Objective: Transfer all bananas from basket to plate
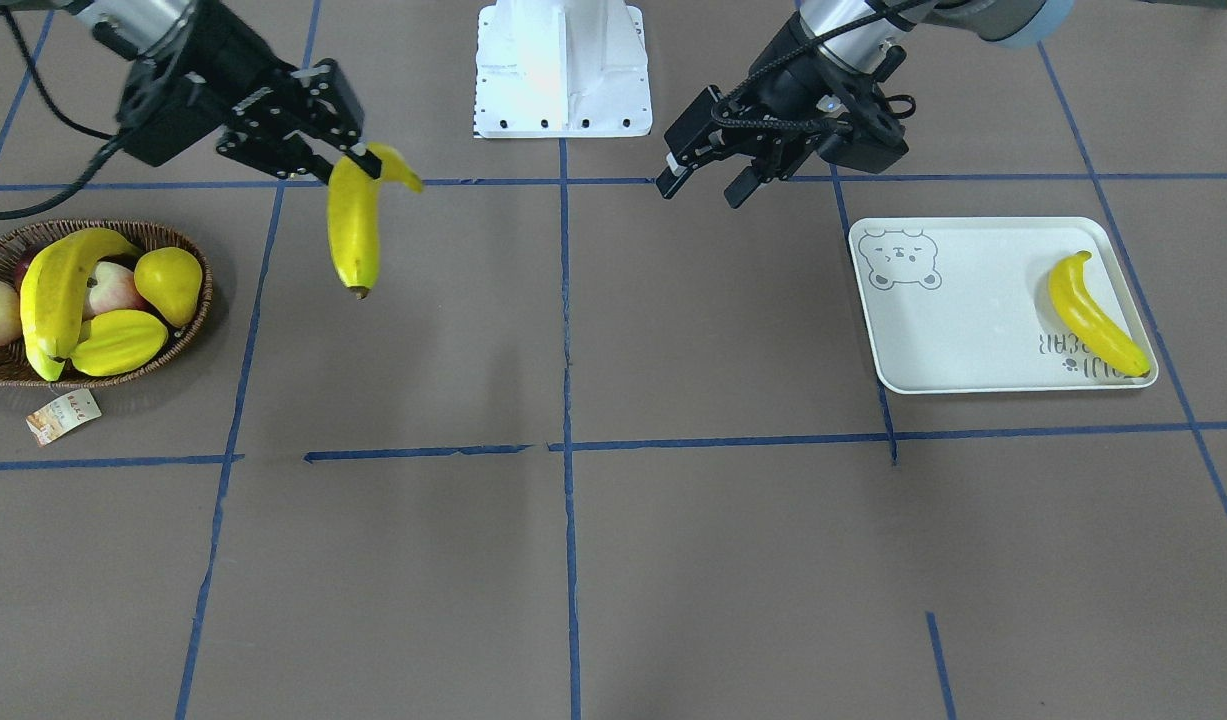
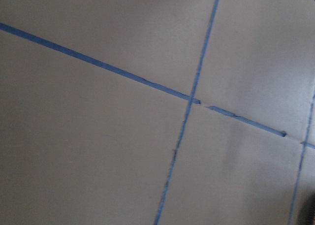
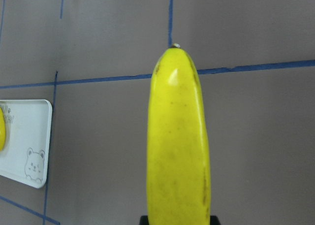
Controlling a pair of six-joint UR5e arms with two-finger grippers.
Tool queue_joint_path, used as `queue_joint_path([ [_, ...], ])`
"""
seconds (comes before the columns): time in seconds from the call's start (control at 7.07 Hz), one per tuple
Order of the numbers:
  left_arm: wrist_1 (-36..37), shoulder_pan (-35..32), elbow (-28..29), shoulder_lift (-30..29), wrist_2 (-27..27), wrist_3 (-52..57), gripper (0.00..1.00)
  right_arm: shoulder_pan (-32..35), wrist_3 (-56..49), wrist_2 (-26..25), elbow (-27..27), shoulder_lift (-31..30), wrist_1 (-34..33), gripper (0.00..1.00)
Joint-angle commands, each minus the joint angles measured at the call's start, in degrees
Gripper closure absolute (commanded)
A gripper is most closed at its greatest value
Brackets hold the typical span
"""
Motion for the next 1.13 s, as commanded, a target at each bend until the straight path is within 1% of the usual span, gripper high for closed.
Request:
queue_joint_path([
  [0.0,-9.26,1.11,2.04,-0.87,0.41,-5.65,0.0,-12.86,2.93,-14.24,1.16,3.61,-0.06,0.98],
  [0.28,-9.35,2.5,2.31,-1.22,0.33,-5.48,0.01,-16.85,2.14,-15.17,1.17,5.79,-0.24,0.98],
  [0.57,-9.44,5.84,2.31,-2.8,0.5,-5.48,0.01,-18.27,2.14,-15.43,1.17,7.3,-0.24,0.98],
  [0.99,-9.53,8.75,2.4,-2.98,0.68,-5.48,0.01,-19.76,2.22,-17.01,1.08,7.57,-0.24,0.98],
])
